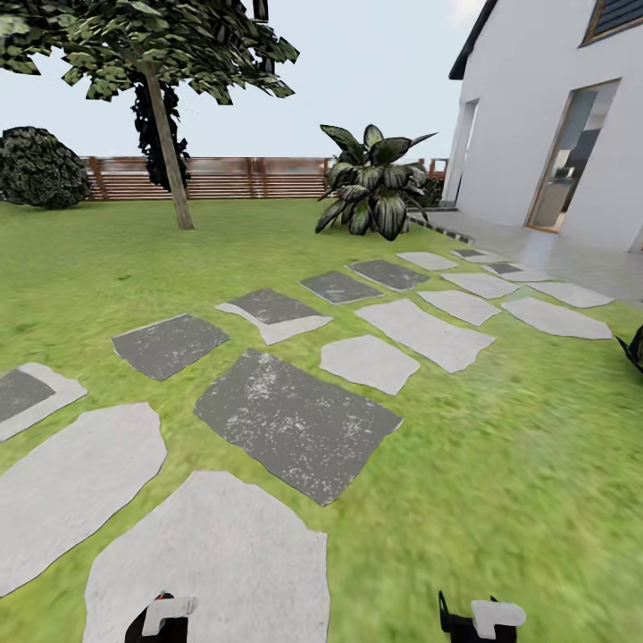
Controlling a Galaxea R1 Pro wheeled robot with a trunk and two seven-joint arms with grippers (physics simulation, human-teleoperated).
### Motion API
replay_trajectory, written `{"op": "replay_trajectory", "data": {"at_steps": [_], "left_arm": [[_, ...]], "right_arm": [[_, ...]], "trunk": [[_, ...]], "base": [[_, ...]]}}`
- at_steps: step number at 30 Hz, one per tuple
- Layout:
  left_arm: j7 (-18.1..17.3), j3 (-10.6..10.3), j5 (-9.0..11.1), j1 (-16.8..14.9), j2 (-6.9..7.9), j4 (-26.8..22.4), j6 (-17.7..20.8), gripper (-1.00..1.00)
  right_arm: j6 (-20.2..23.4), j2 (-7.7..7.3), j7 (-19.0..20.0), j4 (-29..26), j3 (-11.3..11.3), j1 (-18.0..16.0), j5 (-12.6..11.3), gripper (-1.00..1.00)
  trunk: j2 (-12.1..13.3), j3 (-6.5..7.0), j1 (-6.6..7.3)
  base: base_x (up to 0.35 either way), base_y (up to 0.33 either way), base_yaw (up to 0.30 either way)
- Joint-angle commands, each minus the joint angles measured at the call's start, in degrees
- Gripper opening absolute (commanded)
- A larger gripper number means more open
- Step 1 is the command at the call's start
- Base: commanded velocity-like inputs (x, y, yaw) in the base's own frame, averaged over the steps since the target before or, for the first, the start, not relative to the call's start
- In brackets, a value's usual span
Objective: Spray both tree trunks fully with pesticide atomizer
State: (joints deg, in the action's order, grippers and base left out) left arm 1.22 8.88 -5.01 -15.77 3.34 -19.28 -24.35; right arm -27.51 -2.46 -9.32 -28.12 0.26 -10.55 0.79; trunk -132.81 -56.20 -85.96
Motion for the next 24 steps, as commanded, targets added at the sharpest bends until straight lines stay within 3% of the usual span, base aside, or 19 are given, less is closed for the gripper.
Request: {"op": "replay_trajectory", "data": {"at_steps": [1, 16, 24], "left_arm": [[0.01, 0.0, 0.0, 0.01, 0.0, -0.02, 0.0, -1.0], [0.01, 0.0, -0.09, -0.02, 0.0, 0.46, 0.0, -1.0], [0.01, 0.0, -0.09, -0.04, 0.0, 0.47, 0.0, -1.0]], "right_arm": [[0.0, 0.0, 0.0, 0.0, 0.0, 0.0, 0.0, 1.0], [0.0, 0.0, 0.0, -0.04, 0.06, 0.0, -0.03, 1.0], [0.03, -0.08, 0.08, -0.09, 0.0, 0.0, -0.08, 1.0]], "trunk": [[0.0, 0.0, 0.0], [0.0, 0.0, 0.0], [0.0, 0.0, 0.0]], "base": [[0.337, 0.001, 0.279], [0.338, 0.0, 0.276], [0.34, 0.0, 0.056]]}}
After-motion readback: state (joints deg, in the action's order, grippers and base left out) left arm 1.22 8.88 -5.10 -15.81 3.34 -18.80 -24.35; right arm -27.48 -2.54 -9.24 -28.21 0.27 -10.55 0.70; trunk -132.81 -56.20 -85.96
